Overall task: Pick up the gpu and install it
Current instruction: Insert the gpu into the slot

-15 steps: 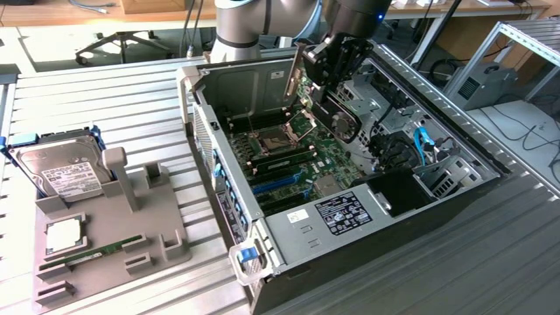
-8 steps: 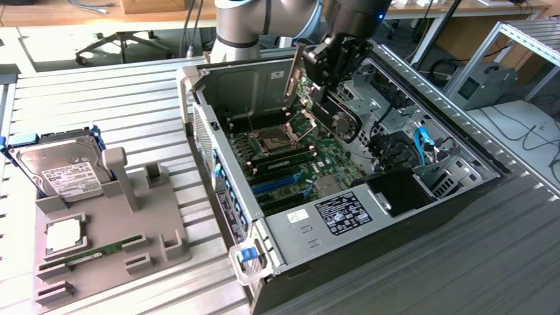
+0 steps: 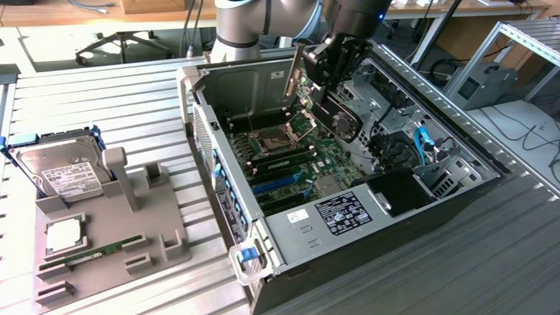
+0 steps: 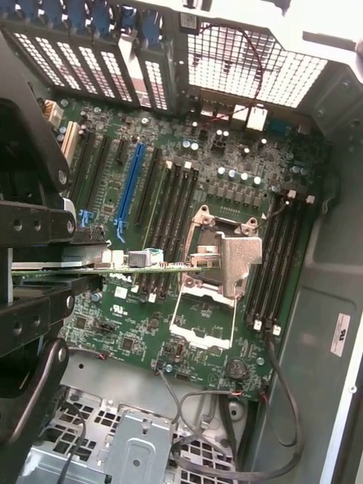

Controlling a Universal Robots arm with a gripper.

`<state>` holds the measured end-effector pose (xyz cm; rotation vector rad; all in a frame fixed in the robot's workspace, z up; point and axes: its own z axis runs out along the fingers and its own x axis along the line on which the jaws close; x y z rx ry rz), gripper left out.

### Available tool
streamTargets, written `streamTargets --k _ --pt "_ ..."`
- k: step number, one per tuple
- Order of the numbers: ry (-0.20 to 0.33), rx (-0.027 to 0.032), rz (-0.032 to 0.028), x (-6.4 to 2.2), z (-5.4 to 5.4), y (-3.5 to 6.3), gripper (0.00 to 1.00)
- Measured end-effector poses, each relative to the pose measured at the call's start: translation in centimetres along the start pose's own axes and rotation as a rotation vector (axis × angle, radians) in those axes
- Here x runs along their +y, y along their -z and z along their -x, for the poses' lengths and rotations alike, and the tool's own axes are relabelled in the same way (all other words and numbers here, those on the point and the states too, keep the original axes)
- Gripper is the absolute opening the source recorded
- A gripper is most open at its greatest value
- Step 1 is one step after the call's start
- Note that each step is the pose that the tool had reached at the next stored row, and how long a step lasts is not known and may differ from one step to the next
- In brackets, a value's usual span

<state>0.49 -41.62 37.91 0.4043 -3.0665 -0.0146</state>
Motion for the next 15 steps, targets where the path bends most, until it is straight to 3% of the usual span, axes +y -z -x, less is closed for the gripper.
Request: streamTargets --k 15 --pt "0.027 0.0005 -0.0012 0.00 0.00 0.00 0.27"
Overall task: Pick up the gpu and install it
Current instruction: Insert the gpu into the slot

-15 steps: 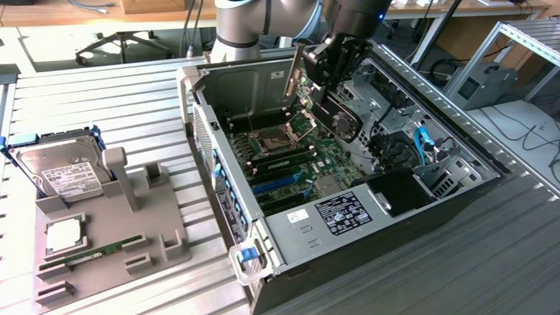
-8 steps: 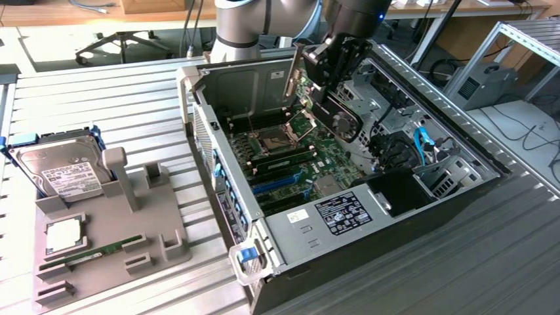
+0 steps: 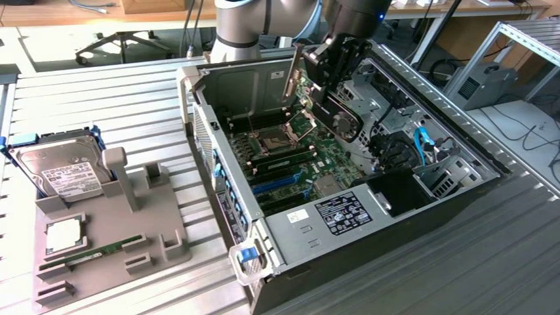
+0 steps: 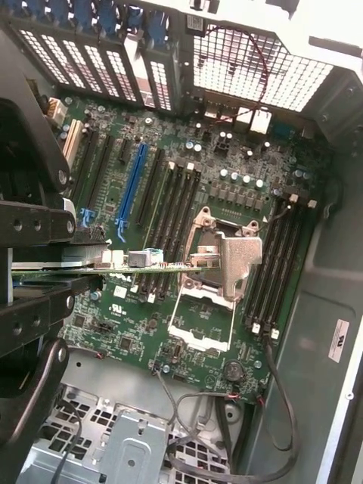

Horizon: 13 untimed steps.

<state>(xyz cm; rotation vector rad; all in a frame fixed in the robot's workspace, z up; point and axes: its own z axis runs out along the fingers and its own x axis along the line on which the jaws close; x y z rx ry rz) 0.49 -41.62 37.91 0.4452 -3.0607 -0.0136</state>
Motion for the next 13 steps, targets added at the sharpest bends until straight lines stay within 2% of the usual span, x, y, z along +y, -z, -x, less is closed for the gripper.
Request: streamTargets --k 13 --pt "0.021 0.0003 -0.0010 0.00 0.00 0.00 0.27"
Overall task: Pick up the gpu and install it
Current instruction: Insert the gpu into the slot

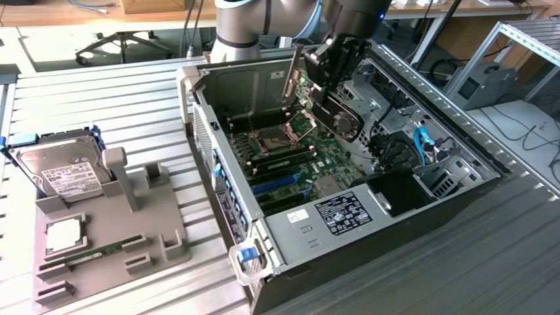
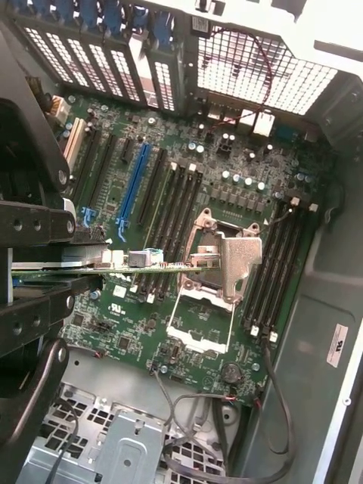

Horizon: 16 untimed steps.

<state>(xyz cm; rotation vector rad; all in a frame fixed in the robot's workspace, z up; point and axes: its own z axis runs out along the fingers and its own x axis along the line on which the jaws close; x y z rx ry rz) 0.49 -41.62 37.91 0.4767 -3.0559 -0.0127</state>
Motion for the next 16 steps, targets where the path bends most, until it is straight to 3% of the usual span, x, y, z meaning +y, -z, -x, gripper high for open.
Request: streamTargets --k 16 --pt "0.114 0.0017 -0.0053 0.00 0.00 -0.01 0.27"
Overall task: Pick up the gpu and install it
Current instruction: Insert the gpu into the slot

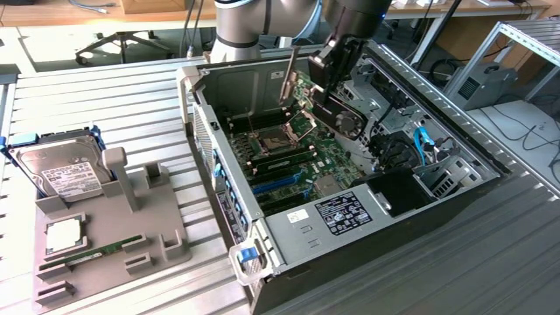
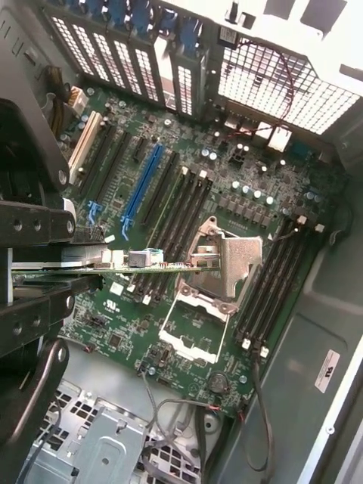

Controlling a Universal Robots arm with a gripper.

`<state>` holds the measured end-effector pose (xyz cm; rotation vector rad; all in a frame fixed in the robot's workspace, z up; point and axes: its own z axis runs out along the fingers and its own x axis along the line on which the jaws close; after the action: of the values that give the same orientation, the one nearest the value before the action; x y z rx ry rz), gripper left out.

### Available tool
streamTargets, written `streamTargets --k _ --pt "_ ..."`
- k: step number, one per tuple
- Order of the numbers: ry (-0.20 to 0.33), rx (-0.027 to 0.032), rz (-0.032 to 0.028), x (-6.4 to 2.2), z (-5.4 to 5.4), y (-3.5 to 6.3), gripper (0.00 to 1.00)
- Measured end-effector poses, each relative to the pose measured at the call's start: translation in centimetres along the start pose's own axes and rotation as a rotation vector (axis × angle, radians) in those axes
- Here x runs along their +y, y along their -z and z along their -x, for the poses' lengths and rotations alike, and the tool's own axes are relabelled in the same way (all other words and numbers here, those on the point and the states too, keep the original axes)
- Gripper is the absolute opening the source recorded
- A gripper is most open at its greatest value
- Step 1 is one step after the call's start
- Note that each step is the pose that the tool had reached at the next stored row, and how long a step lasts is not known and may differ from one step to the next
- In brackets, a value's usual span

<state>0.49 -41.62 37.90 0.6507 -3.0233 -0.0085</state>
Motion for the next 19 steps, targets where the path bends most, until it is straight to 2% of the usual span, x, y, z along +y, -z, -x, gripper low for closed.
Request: streamTargets --k 5,19 --pt "0.057 0.0009 -0.0027 0.00 0.00 -0.01 0.27" --pt "0.092 0.0015 -0.0044 0.00 0.00 -0.01 0.27"
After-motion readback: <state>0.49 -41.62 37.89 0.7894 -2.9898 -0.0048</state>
